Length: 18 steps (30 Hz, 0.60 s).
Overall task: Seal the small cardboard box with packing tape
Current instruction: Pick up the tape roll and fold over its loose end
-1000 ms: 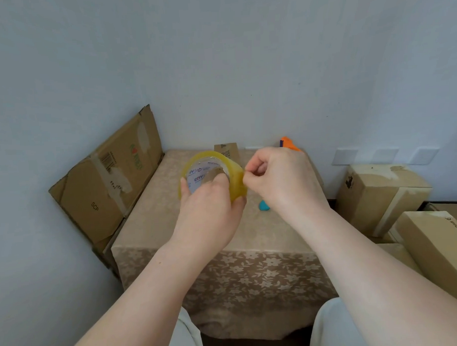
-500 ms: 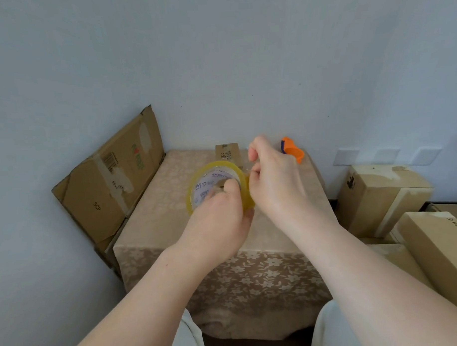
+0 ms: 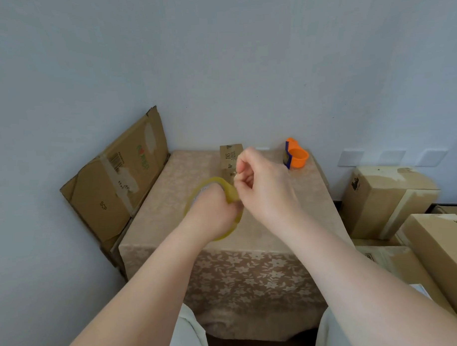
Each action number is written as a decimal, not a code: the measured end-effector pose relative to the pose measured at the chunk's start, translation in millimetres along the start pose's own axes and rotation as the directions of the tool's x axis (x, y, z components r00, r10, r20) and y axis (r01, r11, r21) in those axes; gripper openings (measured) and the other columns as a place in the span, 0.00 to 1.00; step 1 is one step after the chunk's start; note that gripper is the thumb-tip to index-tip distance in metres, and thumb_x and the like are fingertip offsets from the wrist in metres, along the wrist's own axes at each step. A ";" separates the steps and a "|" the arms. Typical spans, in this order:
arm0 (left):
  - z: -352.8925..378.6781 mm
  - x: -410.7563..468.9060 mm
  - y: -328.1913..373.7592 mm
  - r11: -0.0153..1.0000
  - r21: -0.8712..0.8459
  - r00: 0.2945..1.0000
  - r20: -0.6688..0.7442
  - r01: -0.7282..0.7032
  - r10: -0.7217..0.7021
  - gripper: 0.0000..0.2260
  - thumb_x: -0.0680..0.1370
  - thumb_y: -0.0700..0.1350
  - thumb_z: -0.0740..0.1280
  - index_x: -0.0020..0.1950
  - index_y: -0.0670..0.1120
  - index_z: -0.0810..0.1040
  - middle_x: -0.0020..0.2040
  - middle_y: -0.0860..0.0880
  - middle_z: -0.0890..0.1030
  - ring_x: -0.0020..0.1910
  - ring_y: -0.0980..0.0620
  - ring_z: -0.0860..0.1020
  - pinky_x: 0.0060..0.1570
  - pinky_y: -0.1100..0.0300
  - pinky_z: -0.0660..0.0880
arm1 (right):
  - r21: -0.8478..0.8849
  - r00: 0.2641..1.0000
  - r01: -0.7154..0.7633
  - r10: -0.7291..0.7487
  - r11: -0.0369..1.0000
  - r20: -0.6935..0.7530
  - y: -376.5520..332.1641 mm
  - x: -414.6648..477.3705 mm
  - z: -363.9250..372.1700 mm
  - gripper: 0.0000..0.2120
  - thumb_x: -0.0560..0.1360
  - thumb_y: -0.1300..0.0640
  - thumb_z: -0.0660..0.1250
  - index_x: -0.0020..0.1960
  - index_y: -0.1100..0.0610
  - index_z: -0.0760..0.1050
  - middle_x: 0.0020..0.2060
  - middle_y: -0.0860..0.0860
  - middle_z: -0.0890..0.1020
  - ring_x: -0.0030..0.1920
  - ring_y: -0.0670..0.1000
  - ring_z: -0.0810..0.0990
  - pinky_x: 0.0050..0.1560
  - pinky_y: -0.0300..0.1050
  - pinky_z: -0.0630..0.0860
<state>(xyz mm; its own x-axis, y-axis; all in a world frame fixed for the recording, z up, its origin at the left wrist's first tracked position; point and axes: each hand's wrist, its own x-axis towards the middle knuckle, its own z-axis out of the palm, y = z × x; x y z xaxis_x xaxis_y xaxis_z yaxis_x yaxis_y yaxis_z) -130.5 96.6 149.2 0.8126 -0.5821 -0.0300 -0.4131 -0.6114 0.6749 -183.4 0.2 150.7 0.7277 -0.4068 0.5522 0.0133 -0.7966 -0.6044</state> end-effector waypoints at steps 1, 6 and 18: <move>1.1 -1.4 -0.8 1.000 0.006 1.000 -0.029 -0.008 0.008 0.12 0.75 0.44 0.65 0.34 0.46 0.67 0.36 0.44 0.77 0.34 0.47 0.77 0.36 0.54 0.75 | -0.001 1.000 -0.020 0.020 1.000 -0.013 1.2 0.8 -1.3 0.08 0.70 0.68 0.62 0.41 0.56 0.71 0.34 0.53 0.79 0.36 0.54 0.78 0.39 0.50 0.76; 6.3 -5.6 1.7 0.980 -0.197 1.000 0.000 0.005 -0.005 0.07 0.75 0.46 0.65 0.41 0.44 0.71 0.41 0.42 0.83 0.38 0.46 0.81 0.41 0.56 0.80 | 0.008 0.995 -0.080 0.080 0.997 -0.053 0.8 3.1 -2.0 0.09 0.70 0.68 0.63 0.38 0.55 0.71 0.33 0.51 0.79 0.36 0.53 0.78 0.38 0.52 0.77; -1.1 -9.5 14.2 0.965 -0.264 0.994 0.104 -0.008 0.037 0.12 0.75 0.33 0.57 0.36 0.44 0.74 0.34 0.43 0.79 0.28 0.59 0.78 0.31 0.64 0.77 | -0.022 0.999 0.019 -0.019 1.000 0.039 -15.6 2.8 0.8 0.14 0.69 0.68 0.63 0.36 0.49 0.69 0.31 0.46 0.76 0.34 0.48 0.73 0.31 0.35 0.66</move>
<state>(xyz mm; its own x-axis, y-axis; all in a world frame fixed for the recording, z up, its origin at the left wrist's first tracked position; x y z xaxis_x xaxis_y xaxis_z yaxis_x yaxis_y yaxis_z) -143.6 94.1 159.9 0.7497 -0.6567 -0.0817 -0.2966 -0.4437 0.8457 -181.0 11.9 161.2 0.7533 -0.3744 0.5408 0.0127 -0.8138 -0.5810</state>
